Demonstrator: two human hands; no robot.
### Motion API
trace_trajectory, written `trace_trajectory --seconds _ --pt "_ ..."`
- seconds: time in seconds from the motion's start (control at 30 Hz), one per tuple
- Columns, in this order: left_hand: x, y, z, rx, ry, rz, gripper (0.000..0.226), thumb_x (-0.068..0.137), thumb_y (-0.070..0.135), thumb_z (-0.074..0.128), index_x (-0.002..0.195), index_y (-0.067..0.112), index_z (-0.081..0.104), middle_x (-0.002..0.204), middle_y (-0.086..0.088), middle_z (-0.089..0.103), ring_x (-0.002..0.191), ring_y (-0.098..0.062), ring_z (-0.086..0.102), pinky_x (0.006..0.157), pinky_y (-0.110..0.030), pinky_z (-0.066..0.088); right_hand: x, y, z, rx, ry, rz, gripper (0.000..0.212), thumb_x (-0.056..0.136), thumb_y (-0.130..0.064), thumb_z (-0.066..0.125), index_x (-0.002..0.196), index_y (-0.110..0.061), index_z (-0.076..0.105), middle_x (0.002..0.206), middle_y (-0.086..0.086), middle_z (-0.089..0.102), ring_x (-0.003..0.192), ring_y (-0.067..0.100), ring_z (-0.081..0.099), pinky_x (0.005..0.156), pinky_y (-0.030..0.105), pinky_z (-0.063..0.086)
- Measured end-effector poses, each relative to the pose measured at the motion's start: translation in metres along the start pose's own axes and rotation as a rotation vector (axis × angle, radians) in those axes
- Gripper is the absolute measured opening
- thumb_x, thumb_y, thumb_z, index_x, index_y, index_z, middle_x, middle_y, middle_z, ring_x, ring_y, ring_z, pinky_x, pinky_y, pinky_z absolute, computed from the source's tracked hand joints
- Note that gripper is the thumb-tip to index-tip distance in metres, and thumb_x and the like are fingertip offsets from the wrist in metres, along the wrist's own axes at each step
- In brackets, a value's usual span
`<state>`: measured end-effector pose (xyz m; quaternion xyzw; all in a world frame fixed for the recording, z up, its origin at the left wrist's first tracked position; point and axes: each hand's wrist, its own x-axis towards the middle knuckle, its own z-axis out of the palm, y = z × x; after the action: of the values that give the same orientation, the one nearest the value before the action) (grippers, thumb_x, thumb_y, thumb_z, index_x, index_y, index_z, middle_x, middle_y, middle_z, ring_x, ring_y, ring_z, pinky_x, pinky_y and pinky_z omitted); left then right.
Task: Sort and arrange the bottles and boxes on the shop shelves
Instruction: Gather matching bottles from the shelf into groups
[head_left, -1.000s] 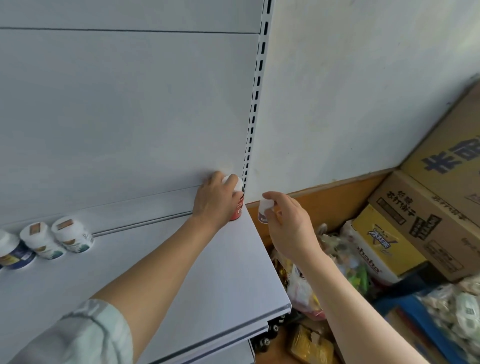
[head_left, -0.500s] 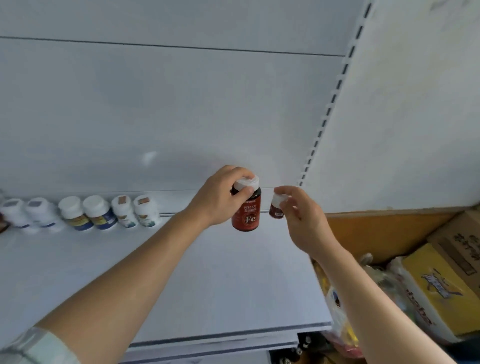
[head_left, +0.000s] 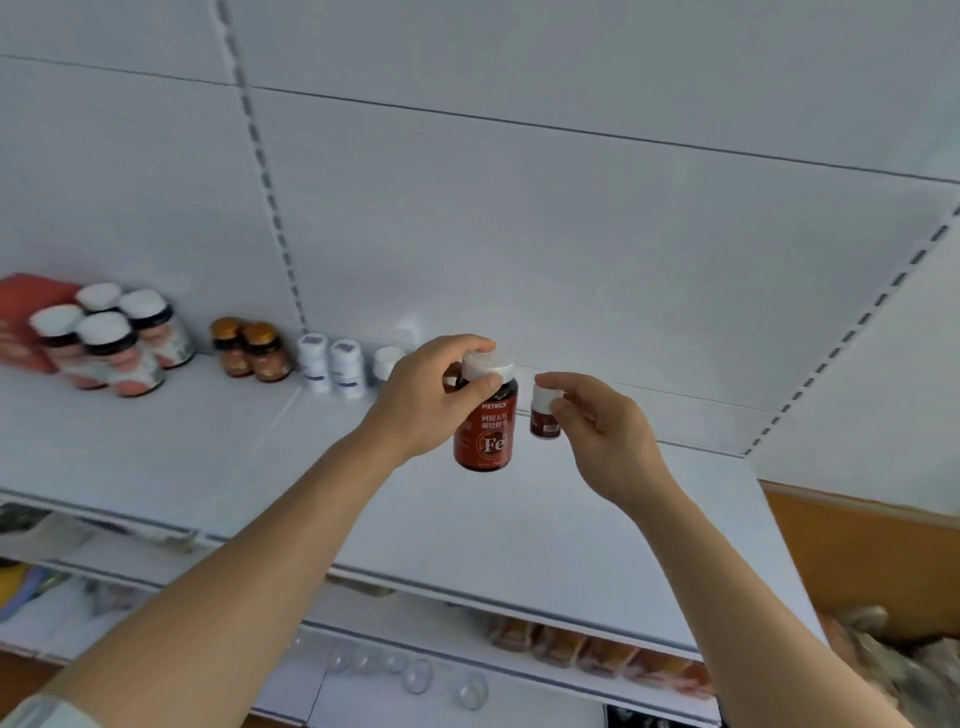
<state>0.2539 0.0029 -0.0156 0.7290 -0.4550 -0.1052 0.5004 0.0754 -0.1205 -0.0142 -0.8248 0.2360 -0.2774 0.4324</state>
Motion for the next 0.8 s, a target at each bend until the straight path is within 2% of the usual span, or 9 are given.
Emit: trace_trajectory --seconds 0.27,0.43,0.63,0.8 --pt "-0.081 -0.041 -0.138 0.028 0.129 -0.070 0.031 0.087 0.039 0.069 0.116 0.033 0.065 0.120 0.016 0.064 0.106 -0.004 0.060 0.094 -0.036 0.053 -0.023 -0.083 0.133 -0.001 -0.083 -0.104 0.026 0.097 -0.009 0.055 0.115 -0.024 0.066 0.100 -0.009 0.066 0.086 -0.009 0.060 0.072 0.003 0.041" --pt "-0.125 -0.070 -0.213 0.041 0.198 -0.117 0.029 0.087 0.035 0.070 0.116 0.031 0.064 0.117 0.016 0.065 0.104 -0.002 0.061 0.092 -0.035 0.054 -0.030 -0.128 0.211 0.025 -0.158 -0.168 0.025 0.096 -0.015 0.058 0.107 -0.037 0.062 0.102 -0.015 0.065 0.092 -0.009 0.059 0.074 0.002 0.041" --pt "-0.148 -0.101 -0.294 0.056 0.314 -0.182 0.027 0.087 0.034 0.070 0.113 0.033 0.064 0.112 0.018 0.065 0.102 -0.001 0.062 0.088 -0.029 0.054 -0.006 -0.169 0.291 0.067 -0.249 -0.215 0.019 0.096 -0.017 0.061 0.110 -0.029 0.065 0.092 -0.013 0.066 0.071 -0.007 0.058 0.064 0.006 0.040" --pt "-0.152 -0.136 -0.355 0.105 0.383 -0.252 0.026 0.087 0.036 0.070 0.112 0.035 0.064 0.113 0.017 0.065 0.101 0.000 0.061 0.086 -0.027 0.054 0.032 -0.189 0.361 0.091 -0.318 -0.272 0.019 0.094 -0.018 0.063 0.109 -0.027 0.066 0.100 -0.015 0.068 0.091 -0.006 0.062 0.073 0.006 0.044"
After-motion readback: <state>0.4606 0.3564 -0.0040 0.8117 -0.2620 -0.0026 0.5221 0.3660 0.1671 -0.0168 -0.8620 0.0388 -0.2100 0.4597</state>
